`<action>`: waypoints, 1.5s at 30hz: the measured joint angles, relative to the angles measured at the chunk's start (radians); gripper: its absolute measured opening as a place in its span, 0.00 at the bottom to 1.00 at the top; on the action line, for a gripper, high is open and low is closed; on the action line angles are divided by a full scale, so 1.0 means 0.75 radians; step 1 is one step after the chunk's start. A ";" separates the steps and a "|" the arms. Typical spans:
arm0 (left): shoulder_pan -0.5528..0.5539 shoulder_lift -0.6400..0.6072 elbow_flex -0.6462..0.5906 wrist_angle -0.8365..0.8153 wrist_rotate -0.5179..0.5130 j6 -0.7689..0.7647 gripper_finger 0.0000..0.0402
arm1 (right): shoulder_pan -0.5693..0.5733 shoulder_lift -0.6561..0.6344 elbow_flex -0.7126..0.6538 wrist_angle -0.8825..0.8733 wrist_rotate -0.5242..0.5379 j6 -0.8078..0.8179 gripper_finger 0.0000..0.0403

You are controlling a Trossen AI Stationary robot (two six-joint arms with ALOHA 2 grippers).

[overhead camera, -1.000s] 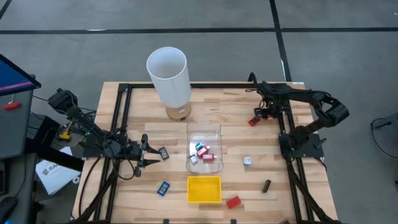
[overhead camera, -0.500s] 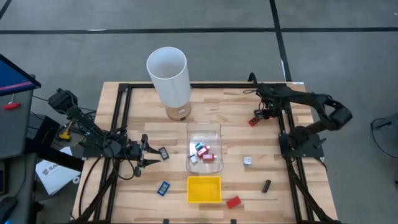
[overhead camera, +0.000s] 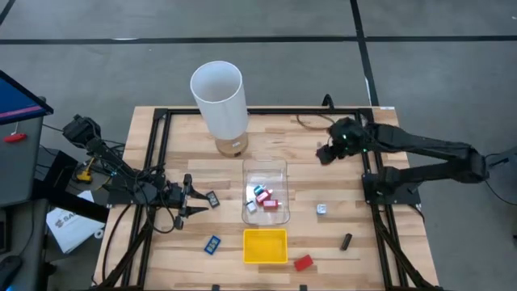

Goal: Pick & Place Office items
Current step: Put the pink charger adapter into the transparent bin

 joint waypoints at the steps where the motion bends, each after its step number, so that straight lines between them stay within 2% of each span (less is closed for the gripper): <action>1: 0.000 0.000 0.000 0.000 0.000 0.002 0.38 | 0.058 0.005 0.021 0.030 -0.004 0.006 0.30; 6: 0.000 0.000 0.000 0.033 0.000 0.042 0.38 | 0.273 0.136 0.140 0.172 -0.003 -0.013 0.30; 11: 0.001 0.000 0.000 0.039 -0.002 0.048 0.38 | 0.383 0.416 0.303 0.180 -0.009 -0.043 0.30; 18: 0.001 0.000 0.000 0.038 -0.003 0.050 0.38 | 0.358 0.828 0.638 0.010 -0.090 -0.220 0.30; 22: 0.001 0.000 0.000 0.036 -0.004 0.050 0.38 | 0.305 0.998 0.809 -0.056 -0.161 -0.321 0.30; 27: 0.001 0.000 0.000 0.031 -0.004 0.050 0.38 | 0.258 1.169 0.925 -0.070 -0.258 -0.409 0.30; 33: 0.001 0.000 0.000 0.023 -0.004 0.044 0.38 | 0.258 1.285 0.953 -0.064 -0.358 -0.429 0.30; 45: 0.001 0.000 0.000 0.017 -0.004 0.040 0.38 | 0.417 1.302 0.954 0.054 -0.371 -0.353 0.30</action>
